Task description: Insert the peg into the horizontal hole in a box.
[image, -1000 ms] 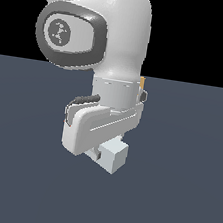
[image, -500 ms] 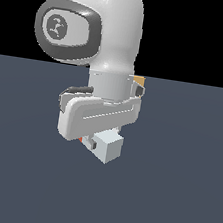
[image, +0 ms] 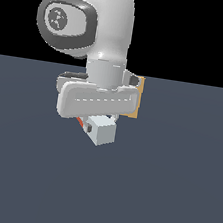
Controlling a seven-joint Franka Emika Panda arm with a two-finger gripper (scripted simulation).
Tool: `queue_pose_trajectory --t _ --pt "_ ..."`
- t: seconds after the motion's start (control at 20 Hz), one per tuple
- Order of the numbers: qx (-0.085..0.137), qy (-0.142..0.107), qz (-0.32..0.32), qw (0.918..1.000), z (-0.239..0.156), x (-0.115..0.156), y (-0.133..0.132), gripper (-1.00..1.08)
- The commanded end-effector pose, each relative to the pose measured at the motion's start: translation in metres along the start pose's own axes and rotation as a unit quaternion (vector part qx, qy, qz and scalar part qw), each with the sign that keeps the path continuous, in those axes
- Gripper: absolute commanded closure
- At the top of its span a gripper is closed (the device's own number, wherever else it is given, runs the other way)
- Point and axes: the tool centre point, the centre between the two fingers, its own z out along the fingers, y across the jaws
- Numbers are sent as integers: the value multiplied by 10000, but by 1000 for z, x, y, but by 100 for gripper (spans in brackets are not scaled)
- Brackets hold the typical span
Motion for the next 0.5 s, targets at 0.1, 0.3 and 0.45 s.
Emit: queue_pose_trajectory --t 0.1,0.3,0.45 --pt "-19 -9 502 9987 -11 16 7 108" --pt "-20 -8 931 9956 -19 31 13 108" --pt "-20 -8 1249 9922 -24 41 19 108"
